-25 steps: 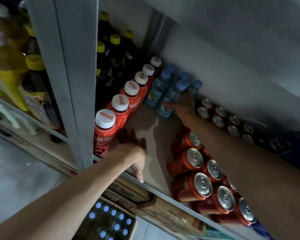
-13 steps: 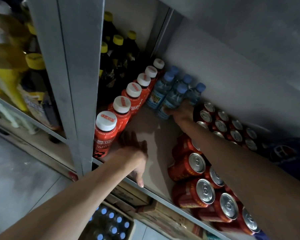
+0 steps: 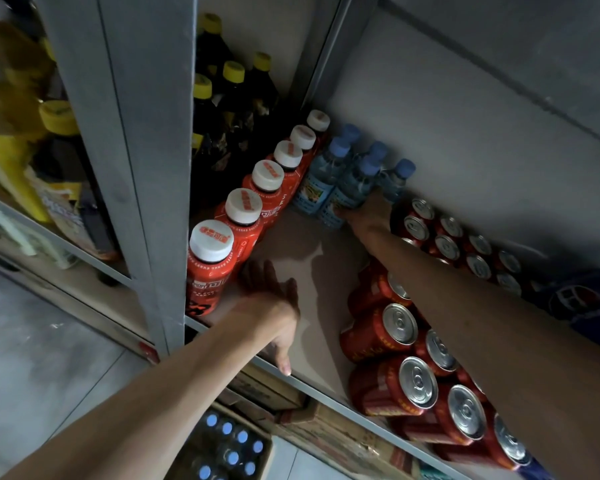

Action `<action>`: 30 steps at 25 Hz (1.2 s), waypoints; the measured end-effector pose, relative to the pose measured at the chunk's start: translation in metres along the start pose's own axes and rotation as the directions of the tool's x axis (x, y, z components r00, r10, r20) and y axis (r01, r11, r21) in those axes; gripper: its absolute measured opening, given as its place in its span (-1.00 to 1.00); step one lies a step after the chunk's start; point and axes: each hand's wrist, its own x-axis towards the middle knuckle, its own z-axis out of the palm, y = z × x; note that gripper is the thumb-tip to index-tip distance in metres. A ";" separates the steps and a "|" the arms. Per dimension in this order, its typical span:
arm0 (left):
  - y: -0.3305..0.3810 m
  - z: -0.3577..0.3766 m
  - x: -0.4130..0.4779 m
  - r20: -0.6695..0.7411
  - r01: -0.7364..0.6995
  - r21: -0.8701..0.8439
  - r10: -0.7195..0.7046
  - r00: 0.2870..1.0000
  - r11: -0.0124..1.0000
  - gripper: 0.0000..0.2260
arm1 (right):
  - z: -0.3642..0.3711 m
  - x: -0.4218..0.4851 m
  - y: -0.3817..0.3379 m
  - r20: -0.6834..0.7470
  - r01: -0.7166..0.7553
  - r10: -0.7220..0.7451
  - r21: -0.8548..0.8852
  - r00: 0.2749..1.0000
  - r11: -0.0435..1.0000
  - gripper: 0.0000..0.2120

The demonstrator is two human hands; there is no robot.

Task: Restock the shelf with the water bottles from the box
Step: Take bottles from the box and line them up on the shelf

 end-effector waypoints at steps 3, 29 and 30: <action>0.001 0.002 0.002 0.009 0.010 0.008 -0.011 1.000 1.000 0.25 | 0.000 0.001 0.000 -0.007 -0.015 0.015 -0.010 1.000 1.000 -0.33; 0.030 0.166 -0.069 0.434 0.103 -0.615 0.227 0.872 0.782 -0.84 | 0.004 -0.433 0.168 0.367 -0.366 0.409 -0.184 0.835 0.912 -0.89; 0.027 0.182 -0.056 0.462 0.151 -0.630 0.211 0.861 0.762 -0.84 | 0.027 -0.439 0.180 0.344 -0.501 0.502 -0.099 0.793 0.860 -0.88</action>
